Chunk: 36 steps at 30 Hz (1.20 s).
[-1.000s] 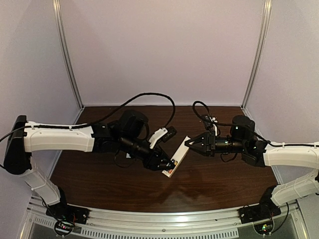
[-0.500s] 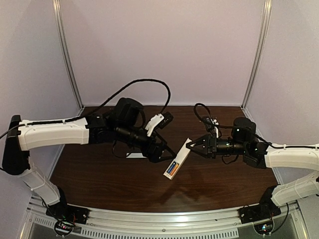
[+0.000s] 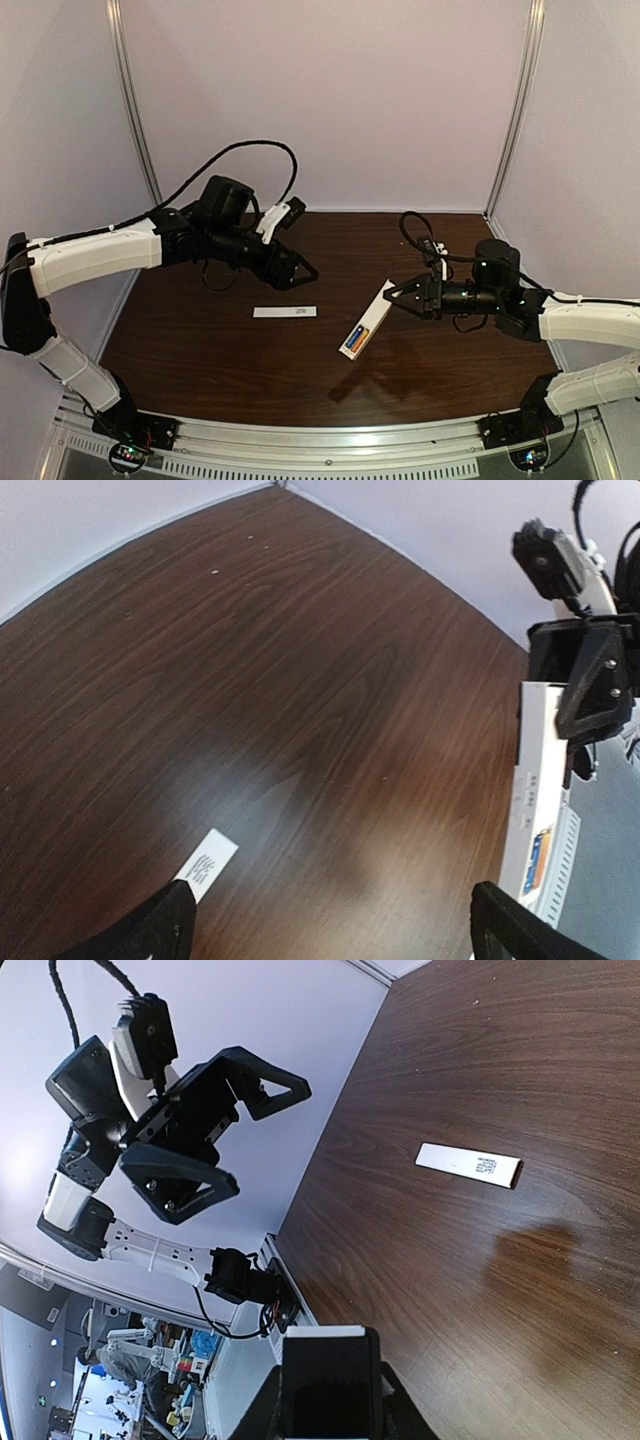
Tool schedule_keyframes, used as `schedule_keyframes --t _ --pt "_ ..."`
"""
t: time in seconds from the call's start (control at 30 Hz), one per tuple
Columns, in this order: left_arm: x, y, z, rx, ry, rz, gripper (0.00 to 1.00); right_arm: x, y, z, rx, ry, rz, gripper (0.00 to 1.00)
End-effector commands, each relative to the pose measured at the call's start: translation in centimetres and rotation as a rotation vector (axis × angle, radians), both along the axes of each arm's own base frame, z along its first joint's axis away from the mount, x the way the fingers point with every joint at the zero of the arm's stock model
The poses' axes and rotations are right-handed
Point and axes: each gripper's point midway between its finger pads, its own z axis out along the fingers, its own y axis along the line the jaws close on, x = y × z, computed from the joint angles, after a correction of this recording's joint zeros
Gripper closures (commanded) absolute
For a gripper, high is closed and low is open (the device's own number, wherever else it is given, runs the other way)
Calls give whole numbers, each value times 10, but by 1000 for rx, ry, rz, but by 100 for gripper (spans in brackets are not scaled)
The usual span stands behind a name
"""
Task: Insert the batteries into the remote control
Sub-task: Press the battery in the battery compartment, then pass from the right arm to the left
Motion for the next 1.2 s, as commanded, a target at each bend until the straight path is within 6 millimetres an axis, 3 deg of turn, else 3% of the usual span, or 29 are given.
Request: schedule_keyframes --t 0.0,0.37,0.8,0.97,1.1,1.17 --pt "25 35 -25 130 -9 70 3 3 -6 -6 -40 -26 -21 100" --pt "61 97 -91 556 -82 71 3 4 -3 -6 -70 -45 7 100" --pt "62 65 -145 563 -112 -262 31 17 -18 -6 -24 -16 -40 100" --pt "64 47 -138 500 -151 -300 33 20 -21 -14 -11 0 -51 100" --pt "37 13 -104 362 -224 -356 30 25 -21 -15 -9 4 -68 100" --pt "36 9 -92 337 -258 -296 26 28 -22 -16 -8 4 -86 100"
